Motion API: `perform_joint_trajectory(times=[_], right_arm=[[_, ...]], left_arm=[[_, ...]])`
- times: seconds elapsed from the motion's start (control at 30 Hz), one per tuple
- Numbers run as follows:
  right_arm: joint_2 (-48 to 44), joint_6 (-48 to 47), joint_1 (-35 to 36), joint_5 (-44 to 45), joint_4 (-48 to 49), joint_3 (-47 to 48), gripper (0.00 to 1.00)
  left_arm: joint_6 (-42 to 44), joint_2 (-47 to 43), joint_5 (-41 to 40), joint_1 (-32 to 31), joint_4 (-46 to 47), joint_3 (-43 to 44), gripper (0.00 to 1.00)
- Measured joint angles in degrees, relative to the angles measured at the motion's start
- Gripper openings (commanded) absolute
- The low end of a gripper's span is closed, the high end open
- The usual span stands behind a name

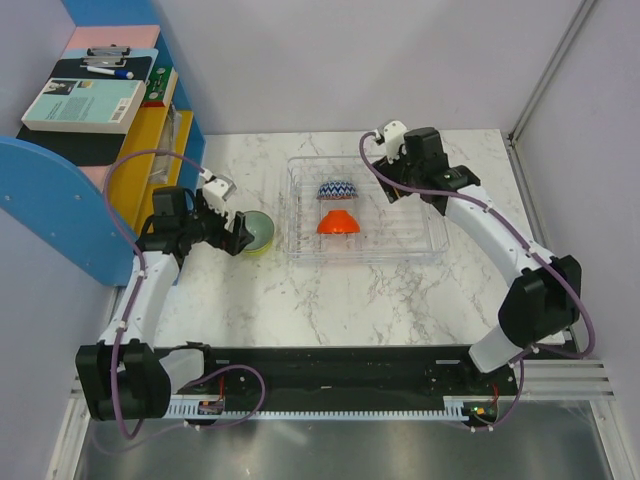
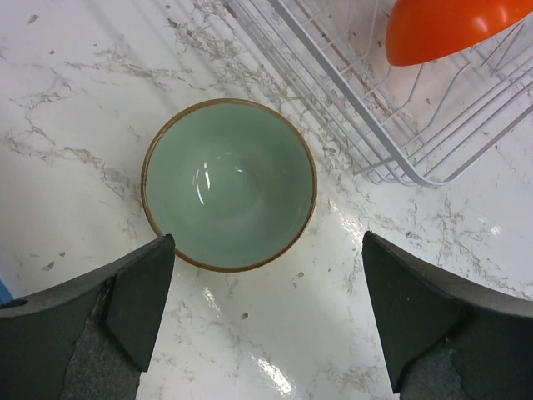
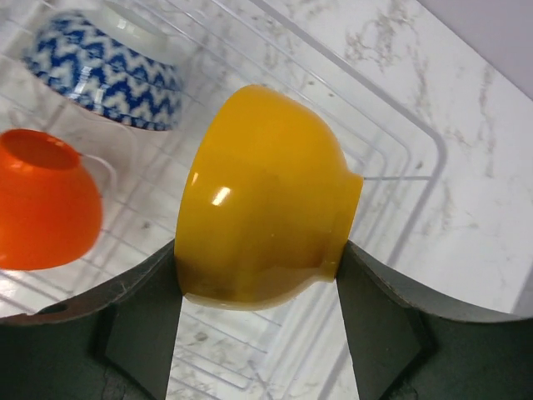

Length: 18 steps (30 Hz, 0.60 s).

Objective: Load the bowls into the dish rack

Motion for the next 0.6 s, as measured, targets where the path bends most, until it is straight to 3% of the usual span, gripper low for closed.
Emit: perform_joint_trajectory(times=[0.3, 0.6], right_arm=[[7.37, -5.49, 0.02, 12.41, 1.16, -0.04, 0.00], [15.45, -7.82, 0.22, 18.99, 2.75, -1.42, 0.00]], left_arm=[[0.33, -6.69, -0.11, 0.02, 3.48, -4.76, 1.00], [0.31, -6.60, -0.11, 0.37, 5.20, -5.57, 1.00]])
